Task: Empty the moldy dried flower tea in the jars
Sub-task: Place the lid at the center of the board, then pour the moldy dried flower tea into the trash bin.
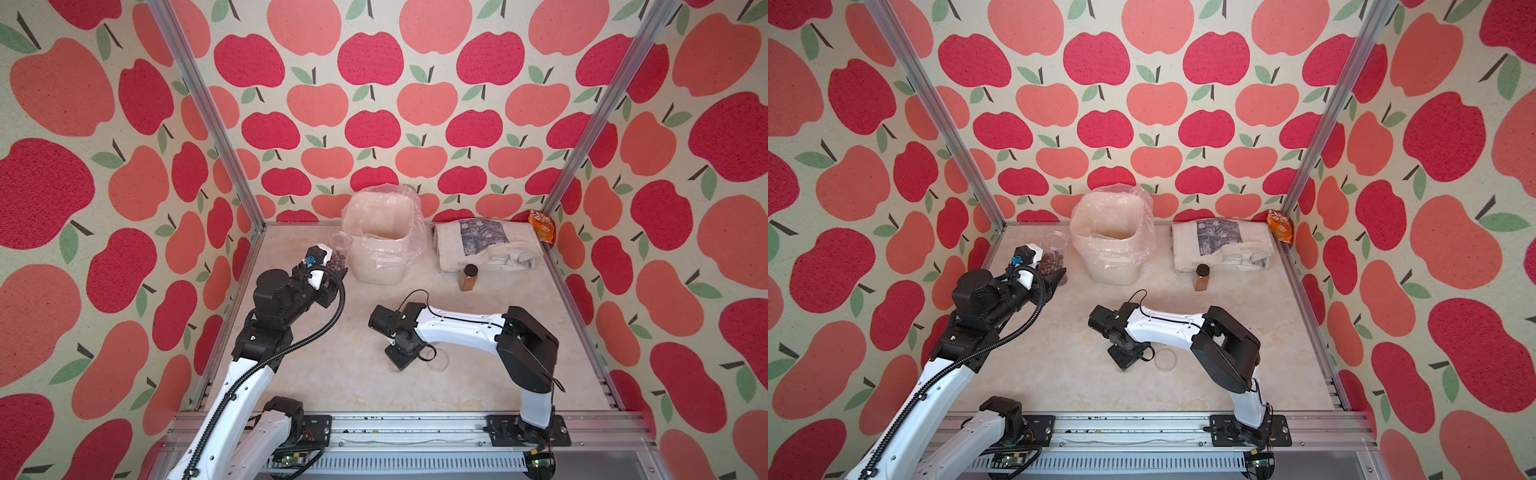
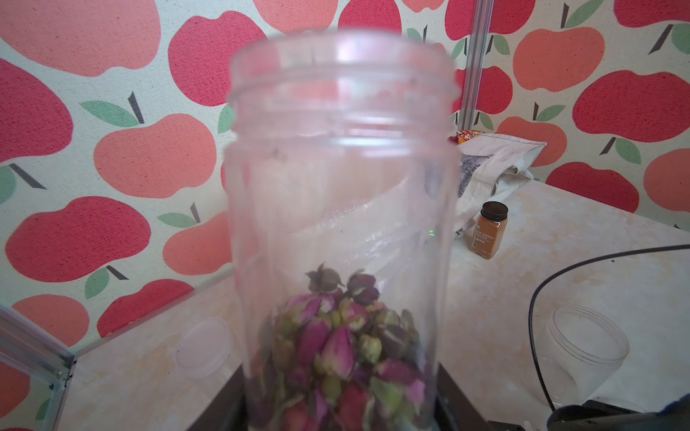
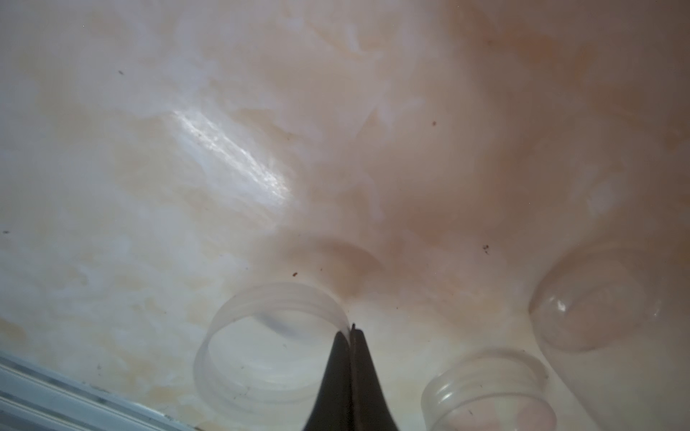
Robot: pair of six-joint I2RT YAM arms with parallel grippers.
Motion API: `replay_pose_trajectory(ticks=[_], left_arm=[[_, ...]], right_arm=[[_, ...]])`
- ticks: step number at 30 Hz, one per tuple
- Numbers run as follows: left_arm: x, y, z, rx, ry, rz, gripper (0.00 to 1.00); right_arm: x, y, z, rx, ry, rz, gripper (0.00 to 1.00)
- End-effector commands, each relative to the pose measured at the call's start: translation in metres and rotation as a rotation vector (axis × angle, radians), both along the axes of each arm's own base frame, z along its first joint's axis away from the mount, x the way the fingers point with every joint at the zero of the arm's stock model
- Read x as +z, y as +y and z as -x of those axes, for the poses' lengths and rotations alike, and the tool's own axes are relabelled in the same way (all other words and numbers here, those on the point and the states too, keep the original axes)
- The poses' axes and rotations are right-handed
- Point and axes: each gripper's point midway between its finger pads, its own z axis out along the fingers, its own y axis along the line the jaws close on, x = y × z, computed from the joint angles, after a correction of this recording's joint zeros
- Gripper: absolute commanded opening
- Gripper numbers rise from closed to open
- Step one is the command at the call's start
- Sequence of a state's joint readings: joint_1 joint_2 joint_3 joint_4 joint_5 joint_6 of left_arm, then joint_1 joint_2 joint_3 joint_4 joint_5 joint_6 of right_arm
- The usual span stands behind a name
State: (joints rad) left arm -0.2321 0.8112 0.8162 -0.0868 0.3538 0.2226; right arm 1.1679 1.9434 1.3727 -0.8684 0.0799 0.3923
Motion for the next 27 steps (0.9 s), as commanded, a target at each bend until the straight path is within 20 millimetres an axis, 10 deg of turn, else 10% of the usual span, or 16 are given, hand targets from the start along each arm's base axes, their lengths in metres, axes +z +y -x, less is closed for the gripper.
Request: replay_pose_trajectory(ticks=[1, 14, 27], left_arm=[[0.013, 0.002, 0.002, 0.010, -0.030, -0.008, 0.00], [0.015, 0.001, -0.003, 0.005, -0.013, -0.032, 0.00], [0.038, 0.010, -0.032, 0.030, 0.105, -0.284, 0.00]], right_arm=[[-0.003, 0.008, 0.002, 0.034, 0.024, -0.011, 0.01], [0.013, 0.012, 0.004, 0.048, 0.030, -0.055, 0.36], [0.155, 0.026, -0.057, 0.005, -0.169, -0.514, 0.58]])
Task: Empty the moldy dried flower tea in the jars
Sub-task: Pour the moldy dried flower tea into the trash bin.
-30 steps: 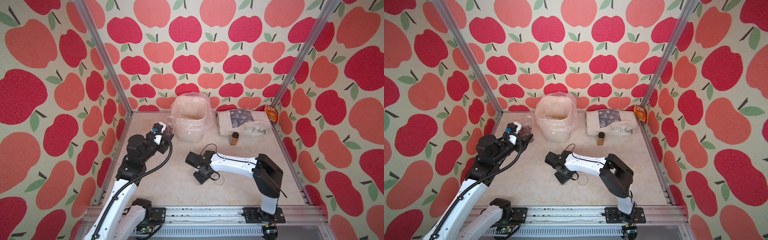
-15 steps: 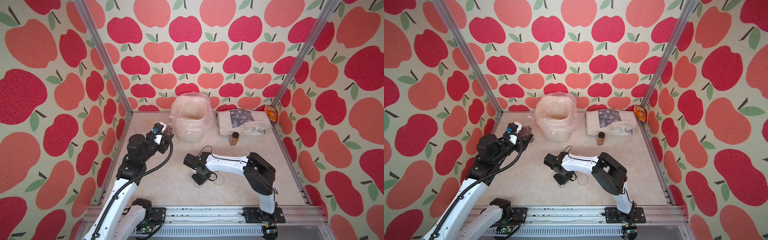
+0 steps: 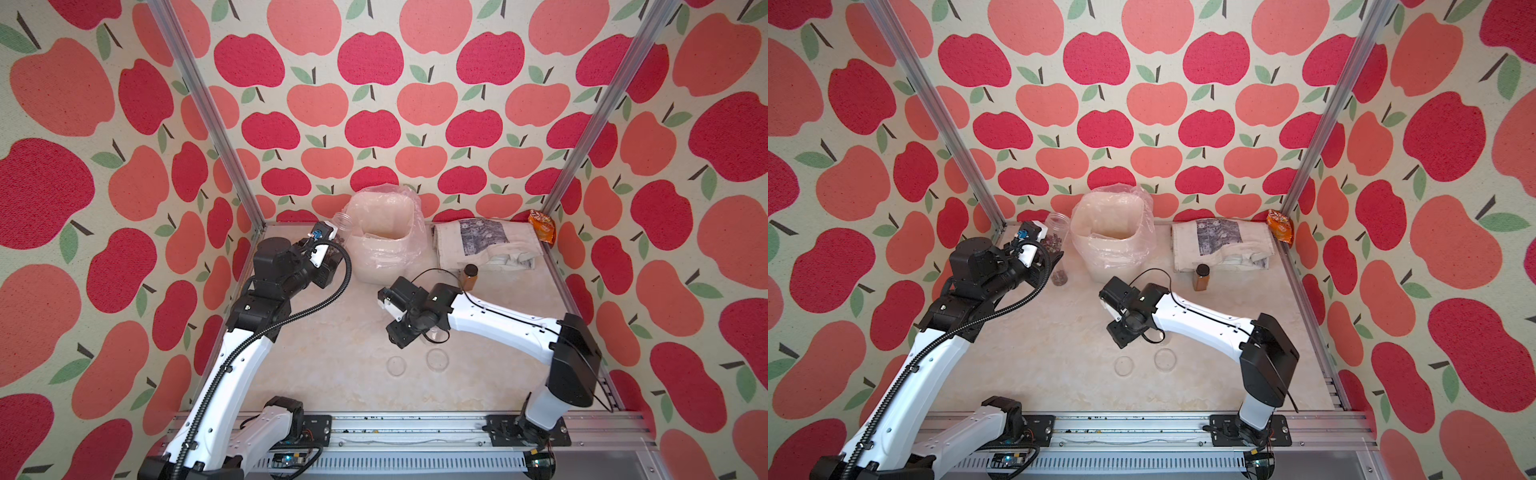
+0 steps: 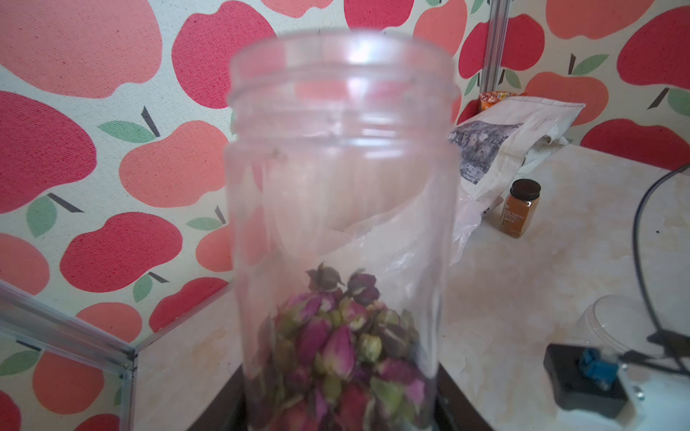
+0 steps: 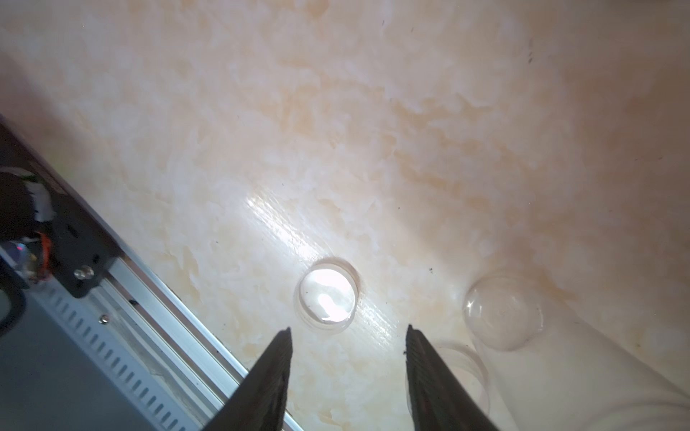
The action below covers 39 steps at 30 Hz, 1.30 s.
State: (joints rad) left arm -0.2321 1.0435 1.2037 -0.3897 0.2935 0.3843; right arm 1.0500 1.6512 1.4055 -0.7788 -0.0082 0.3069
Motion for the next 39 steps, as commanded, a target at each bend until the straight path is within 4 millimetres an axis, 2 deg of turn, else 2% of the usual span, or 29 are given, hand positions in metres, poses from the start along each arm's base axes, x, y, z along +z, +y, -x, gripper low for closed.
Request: replay_pose_trajectory(ticks=[1, 5, 8, 9, 11, 18, 20, 25, 32, 39], left_arm=[[-0.007, 0.006, -0.008, 0.005, 0.075, -0.124, 0.00], [0.000, 0.006, -0.027, -0.007, 0.098, -0.219, 0.00], [0.003, 0.008, -0.044, -0.006, 0.107, -0.297, 0.00], [0.004, 0.009, -0.049, -0.003, 0.107, -0.324, 0.00], [0.006, 0.011, -0.061, 0.002, 0.108, -0.370, 0.00], [0.005, 0.014, -0.099, 0.001, 0.123, -0.525, 0.00], [0.002, 0.013, -0.108, -0.002, 0.130, -0.577, 0.00], [-0.008, 0.008, -0.129, -0.013, 0.146, -0.695, 0.00], [-0.018, 0.001, -0.156, -0.007, 0.139, -0.853, 0.00], [-0.022, -0.008, -0.174, -0.003, 0.097, -0.987, 0.00]], right_arm=[[0.040, 0.006, -0.020, 0.010, -0.061, -0.139, 0.60], [0.065, -0.001, -0.045, -0.018, -0.094, -0.227, 0.69], [0.078, -0.007, -0.062, -0.037, -0.114, -0.266, 0.71], [0.082, -0.009, -0.067, -0.038, -0.123, -0.279, 0.75], [0.089, -0.012, -0.076, -0.044, -0.143, -0.299, 0.80], [0.108, -0.024, -0.106, -0.073, -0.185, -0.355, 0.88], [0.112, -0.026, -0.111, -0.079, -0.189, -0.371, 0.93], [0.118, -0.033, -0.122, -0.097, -0.200, -0.395, 0.97], [0.121, -0.048, -0.131, -0.131, -0.214, -0.399, 0.98], [0.119, -0.060, -0.135, -0.153, -0.219, -0.396, 0.98]])
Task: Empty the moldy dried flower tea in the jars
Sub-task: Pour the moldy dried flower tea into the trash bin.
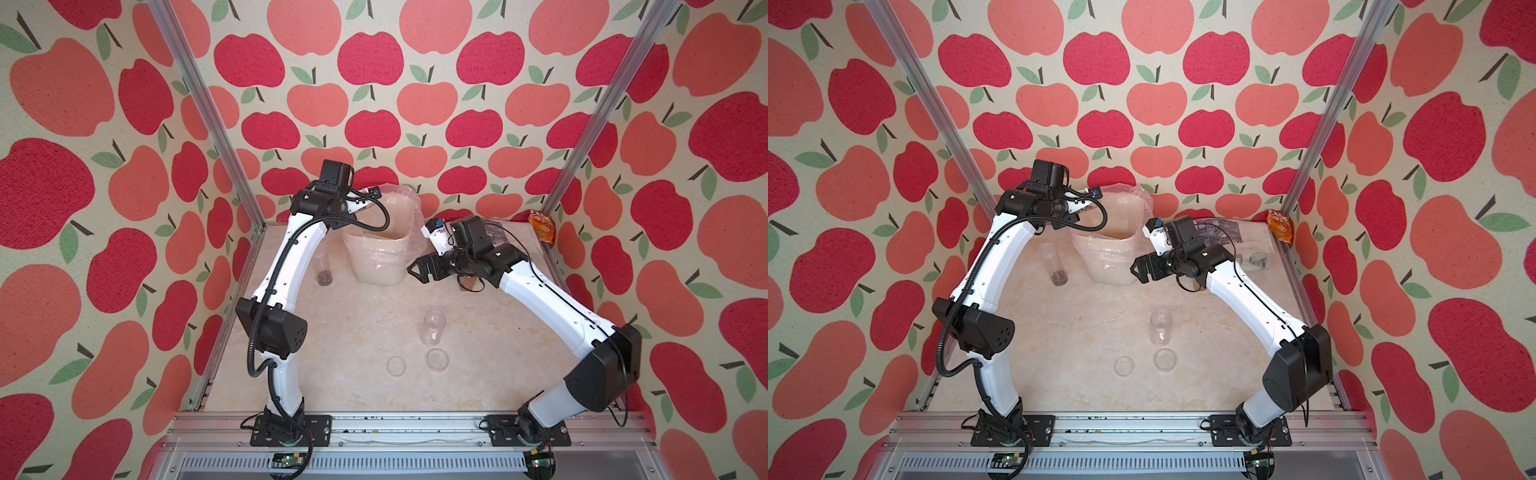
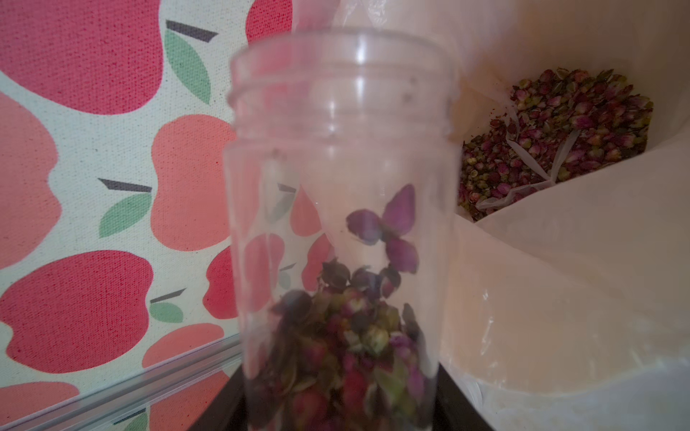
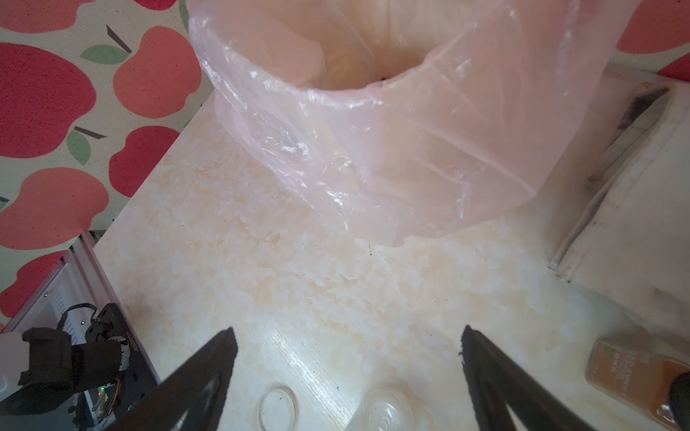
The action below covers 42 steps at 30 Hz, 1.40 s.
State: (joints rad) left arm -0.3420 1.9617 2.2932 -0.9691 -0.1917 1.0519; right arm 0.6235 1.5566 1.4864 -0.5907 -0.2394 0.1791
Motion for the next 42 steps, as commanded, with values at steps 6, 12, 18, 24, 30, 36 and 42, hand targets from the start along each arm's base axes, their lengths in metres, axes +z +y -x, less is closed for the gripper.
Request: replay_pose_trajectory(ticks=[6, 12, 18, 24, 30, 36, 42], left_arm=[[0.008, -0.002, -0.017, -0.015, -0.078, -0.206, 0.00], [0.008, -0.005, -0.031, -0.030, -0.145, -0.385, 0.00], [0.009, -0.007, -0.040, -0.060, -0.197, -0.510, 0.00], [0.008, -0.009, -0.043, -0.084, -0.220, -0.568, 0.00], [0.012, -0.011, -0.042, -0.098, -0.233, -0.579, 0.00], [0.014, -0.023, -0.039, -0.117, -0.262, -0.573, 0.00], [0.013, -0.021, -0.038, -0.115, -0.254, -0.591, 0.00]], right_arm=[[0.015, -0.012, 0.000, 0.004, -0.047, -0.030, 0.98], [0.013, -0.022, -0.003, -0.017, -0.043, -0.037, 0.98], [0.011, -0.026, -0.004, -0.026, -0.027, -0.047, 0.99], [0.010, -0.027, -0.004, -0.032, -0.017, -0.055, 0.99], [0.010, -0.029, -0.005, -0.036, -0.019, -0.060, 0.99], [0.011, -0.029, -0.005, -0.039, -0.015, -0.069, 0.99], [0.013, -0.032, -0.005, -0.044, -0.018, -0.073, 0.99]])
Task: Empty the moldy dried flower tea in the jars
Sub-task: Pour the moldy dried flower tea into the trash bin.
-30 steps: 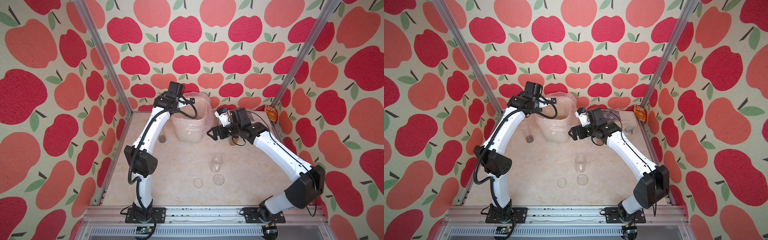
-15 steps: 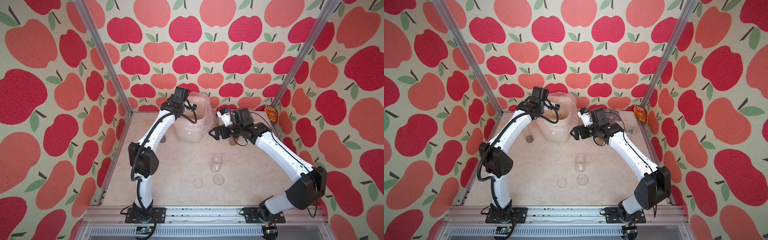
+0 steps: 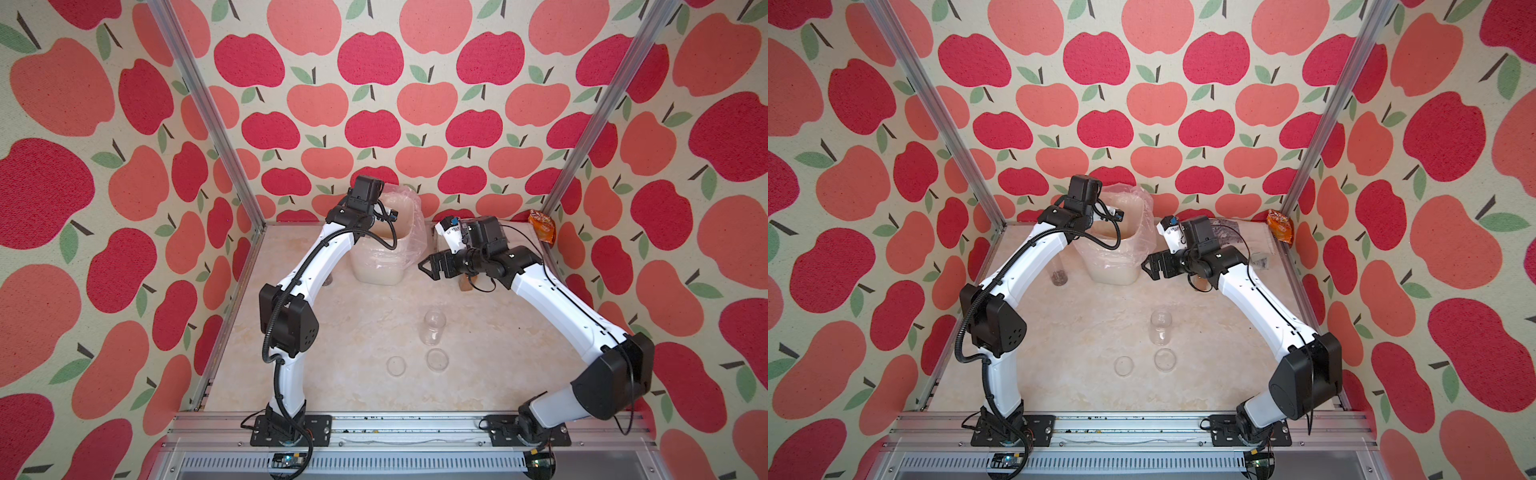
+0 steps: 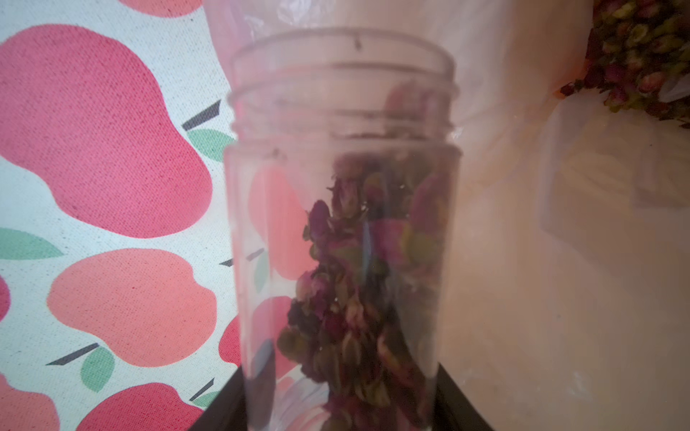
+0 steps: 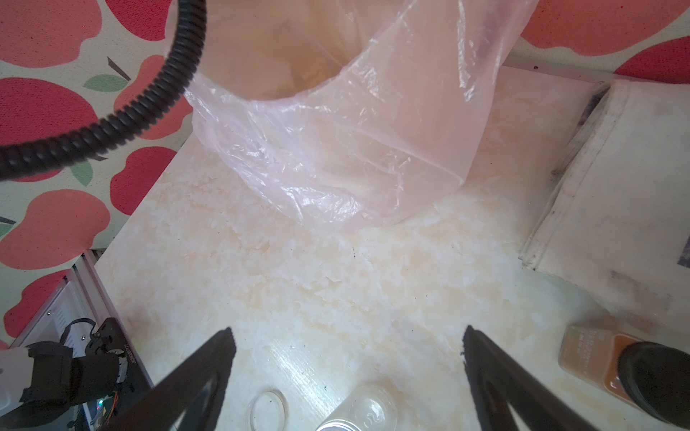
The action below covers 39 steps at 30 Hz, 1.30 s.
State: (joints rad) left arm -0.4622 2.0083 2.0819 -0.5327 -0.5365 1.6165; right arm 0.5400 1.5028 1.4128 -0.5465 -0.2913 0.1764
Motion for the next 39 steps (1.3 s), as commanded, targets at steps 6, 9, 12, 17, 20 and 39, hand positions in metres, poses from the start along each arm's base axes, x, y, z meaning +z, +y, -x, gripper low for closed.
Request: replay_pose_trajectory(ticks=[6, 9, 12, 17, 20, 39], left_arm=[[0.025, -0.001, 0.017, -0.024, -0.041, -0.021, 0.00], [0.026, 0.001, 0.022, -0.028, -0.026, -0.031, 0.00], [0.029, -0.002, 0.026, -0.045, -0.023, -0.022, 0.00], [0.014, 0.001, 0.032, -0.047, 0.046, -0.035, 0.00], [0.009, 0.001, 0.035, -0.050, 0.075, -0.026, 0.00], [0.018, 0.000, 0.032, -0.040, 0.057, -0.006, 0.00]], right_arm=[[0.011, -0.006, 0.004, -0.003, -0.009, -0.035, 0.99], [0.011, -0.006, 0.004, -0.003, -0.007, -0.037, 0.99], [0.010, -0.005, 0.003, -0.001, -0.002, -0.041, 0.99], [0.010, -0.004, 0.002, 0.001, 0.007, -0.049, 0.99], [0.009, -0.005, 0.002, 0.000, 0.008, -0.048, 0.99], [0.008, -0.005, 0.000, -0.003, 0.024, -0.059, 0.99]])
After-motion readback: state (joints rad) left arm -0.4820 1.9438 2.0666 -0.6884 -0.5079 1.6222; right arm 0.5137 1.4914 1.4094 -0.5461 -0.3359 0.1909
